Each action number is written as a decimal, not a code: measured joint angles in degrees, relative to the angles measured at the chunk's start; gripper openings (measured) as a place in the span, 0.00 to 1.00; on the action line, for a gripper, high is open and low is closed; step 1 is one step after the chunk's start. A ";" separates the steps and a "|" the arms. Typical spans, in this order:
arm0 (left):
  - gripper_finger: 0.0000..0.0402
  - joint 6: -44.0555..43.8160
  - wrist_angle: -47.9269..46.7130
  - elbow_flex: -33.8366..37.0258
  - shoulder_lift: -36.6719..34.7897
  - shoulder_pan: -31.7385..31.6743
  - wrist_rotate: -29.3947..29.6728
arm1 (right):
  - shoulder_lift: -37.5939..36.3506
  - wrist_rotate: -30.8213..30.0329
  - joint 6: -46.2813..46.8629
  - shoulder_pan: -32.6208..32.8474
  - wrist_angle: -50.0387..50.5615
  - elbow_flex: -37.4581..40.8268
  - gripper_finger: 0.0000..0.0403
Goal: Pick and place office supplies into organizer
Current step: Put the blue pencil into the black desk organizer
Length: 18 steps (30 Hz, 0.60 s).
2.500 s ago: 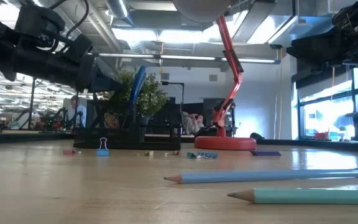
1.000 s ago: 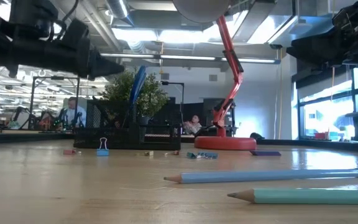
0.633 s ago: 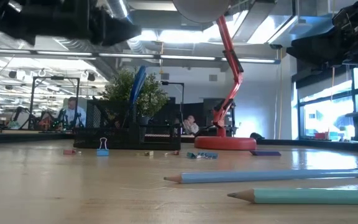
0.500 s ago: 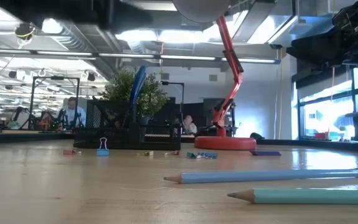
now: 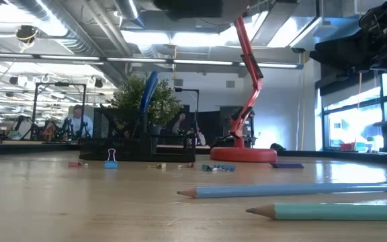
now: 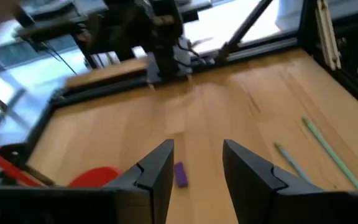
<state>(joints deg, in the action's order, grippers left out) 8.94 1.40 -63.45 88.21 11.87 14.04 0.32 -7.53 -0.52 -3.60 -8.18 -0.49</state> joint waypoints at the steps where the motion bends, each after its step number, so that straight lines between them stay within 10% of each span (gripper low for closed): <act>1: 0.32 -0.09 -1.73 -2.31 1.77 0.47 0.00 | 0.00 0.00 0.37 0.00 0.24 0.00 0.40; 18: 0.32 -6.03 -26.08 -35.26 26.99 9.58 -0.21 | 0.15 2.16 14.72 0.02 6.19 0.00 0.40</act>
<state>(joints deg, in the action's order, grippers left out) 2.91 -24.68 -98.72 115.20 21.45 13.83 0.47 -5.37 14.20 -3.57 -1.99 -0.49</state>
